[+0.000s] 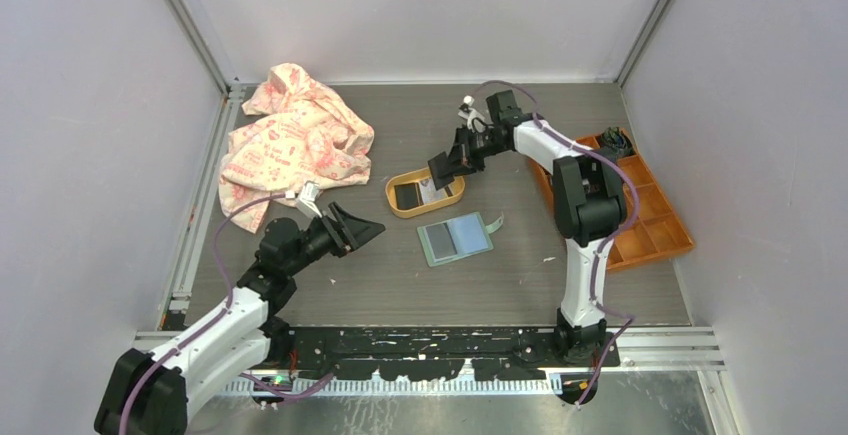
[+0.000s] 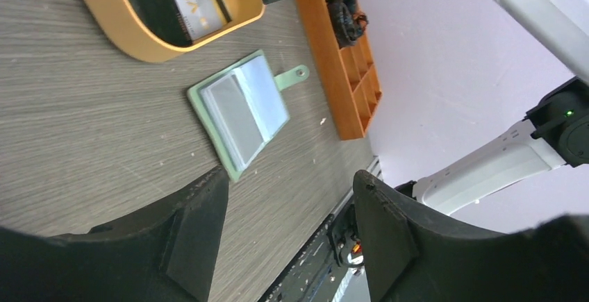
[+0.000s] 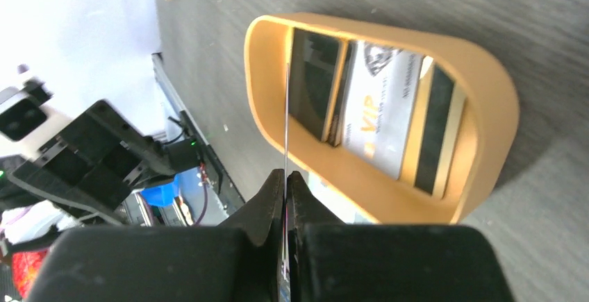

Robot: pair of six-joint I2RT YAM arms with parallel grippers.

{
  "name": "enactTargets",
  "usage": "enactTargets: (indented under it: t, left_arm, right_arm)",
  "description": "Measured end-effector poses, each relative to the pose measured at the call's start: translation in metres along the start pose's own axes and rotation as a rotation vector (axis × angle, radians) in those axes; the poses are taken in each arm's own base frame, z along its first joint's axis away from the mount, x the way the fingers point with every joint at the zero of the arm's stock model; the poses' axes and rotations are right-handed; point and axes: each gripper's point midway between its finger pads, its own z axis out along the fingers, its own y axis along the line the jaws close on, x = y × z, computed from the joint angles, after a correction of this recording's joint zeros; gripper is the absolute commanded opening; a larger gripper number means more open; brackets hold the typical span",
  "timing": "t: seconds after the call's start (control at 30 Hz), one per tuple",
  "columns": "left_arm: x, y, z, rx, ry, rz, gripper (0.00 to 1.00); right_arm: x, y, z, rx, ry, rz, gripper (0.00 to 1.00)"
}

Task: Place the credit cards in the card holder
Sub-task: Pick up the credit card from the storage box, then insert the credit card into the card holder.

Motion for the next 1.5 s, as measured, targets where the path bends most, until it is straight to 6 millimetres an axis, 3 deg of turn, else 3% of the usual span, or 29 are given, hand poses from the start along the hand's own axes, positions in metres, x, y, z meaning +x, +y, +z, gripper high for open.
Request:
enactTargets:
  t: [0.17, 0.33, 0.67, 0.77, 0.93, 1.17, 1.2, 1.27, 1.3, 1.5]
  left_arm:
    - [-0.005, -0.018, 0.001, 0.101, -0.027, -0.002, 0.66]
    - [-0.009, -0.047, 0.003, 0.229, -0.051, 0.05, 0.66]
    - [0.022, -0.089, 0.013, 0.41, -0.019, 0.201, 0.66]
    - [0.023, -0.095, 0.024, 0.422, -0.029, 0.223, 0.64]
    - [0.018, -0.105, 0.044, 0.451, -0.056, 0.23, 0.61]
    - [0.009, -0.119, 0.064, 0.489, -0.086, 0.23, 0.43]
    - [0.008, -0.121, 0.065, 0.496, -0.09, 0.231, 0.37]
    - [0.006, -0.125, 0.068, 0.506, -0.095, 0.23, 0.1]
    - [0.005, -0.126, 0.069, 0.509, -0.096, 0.225, 0.01]
    - [0.006, -0.131, 0.069, 0.529, -0.086, 0.228, 0.0]
  right_arm:
    - [0.007, 0.03, -0.027, -0.103, -0.032, -0.06, 0.01]
    - [0.027, 0.063, -0.044, -0.235, -0.046, -0.121, 0.01]
    - [0.068, 0.141, -0.087, -0.405, -0.152, -0.409, 0.01]
    - [0.072, 0.157, -0.092, -0.441, -0.167, -0.478, 0.01]
    - [0.082, 0.164, -0.086, -0.47, -0.144, -0.506, 0.01]
    - [0.094, 0.173, -0.08, -0.501, -0.108, -0.528, 0.01]
    - [0.095, 0.174, -0.08, -0.504, -0.105, -0.531, 0.01]
    - [0.096, 0.175, -0.079, -0.508, -0.1, -0.534, 0.02]
    - [0.097, 0.176, -0.079, -0.51, -0.099, -0.536, 0.05]
    - [0.1, 0.177, -0.08, -0.516, -0.094, -0.566, 0.34]
